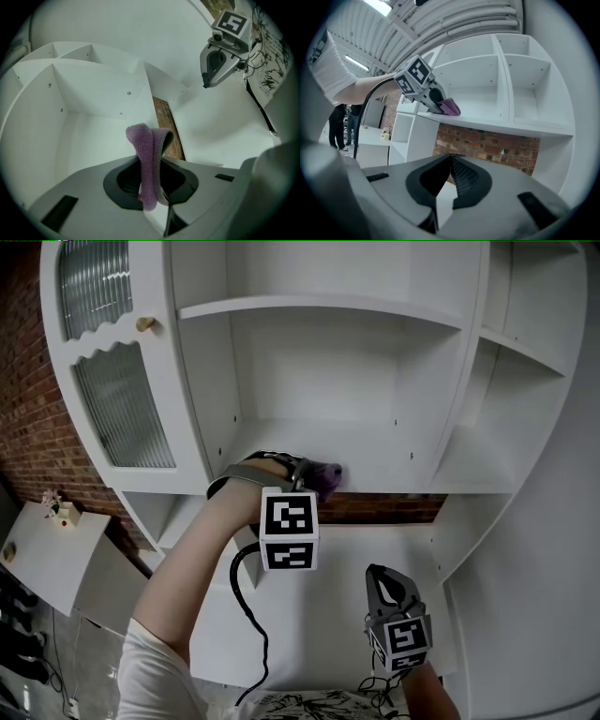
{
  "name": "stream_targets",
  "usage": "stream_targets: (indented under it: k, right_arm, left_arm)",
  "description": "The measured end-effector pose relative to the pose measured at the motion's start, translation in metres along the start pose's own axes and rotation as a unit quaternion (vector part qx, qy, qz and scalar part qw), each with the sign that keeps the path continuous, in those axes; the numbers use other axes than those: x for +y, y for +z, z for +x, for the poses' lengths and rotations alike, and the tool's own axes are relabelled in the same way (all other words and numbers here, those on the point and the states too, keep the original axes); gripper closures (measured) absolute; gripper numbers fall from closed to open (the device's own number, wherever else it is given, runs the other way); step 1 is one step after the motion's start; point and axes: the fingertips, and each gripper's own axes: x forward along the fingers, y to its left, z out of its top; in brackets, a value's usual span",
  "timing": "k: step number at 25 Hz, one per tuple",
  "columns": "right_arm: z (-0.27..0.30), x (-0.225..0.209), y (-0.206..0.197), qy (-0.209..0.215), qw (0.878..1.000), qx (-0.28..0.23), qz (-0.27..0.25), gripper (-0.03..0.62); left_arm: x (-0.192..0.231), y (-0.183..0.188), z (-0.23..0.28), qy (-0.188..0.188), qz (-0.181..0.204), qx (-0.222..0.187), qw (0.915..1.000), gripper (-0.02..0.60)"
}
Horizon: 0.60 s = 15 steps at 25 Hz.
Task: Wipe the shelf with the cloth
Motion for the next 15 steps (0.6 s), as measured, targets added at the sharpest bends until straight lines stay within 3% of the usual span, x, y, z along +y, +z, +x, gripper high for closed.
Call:
stream_targets:
  k: [4,9,15]
  right_arm:
    - [-0.003,0.000,-0.001,-0.001,1.000,-0.001,0.000,0.589]
    - [-0.006,-0.017,0.005,-0.010,1.000,-0.007,-0.005,0.589]
    - [-0.005,-0.046,-0.002,-0.024,1.000,-0.003,-0.008,0.589]
  left_arm:
    - [0.004,0.003,-0.004,0.009,-0.008,-0.008,0.9999,0.494]
    - [0.039,0.017,0.008,0.044,-0.049,-0.029,0.9974,0.494]
    - [0.090,0.032,0.056,0.098,-0.021,0.011,0.9949,0.492]
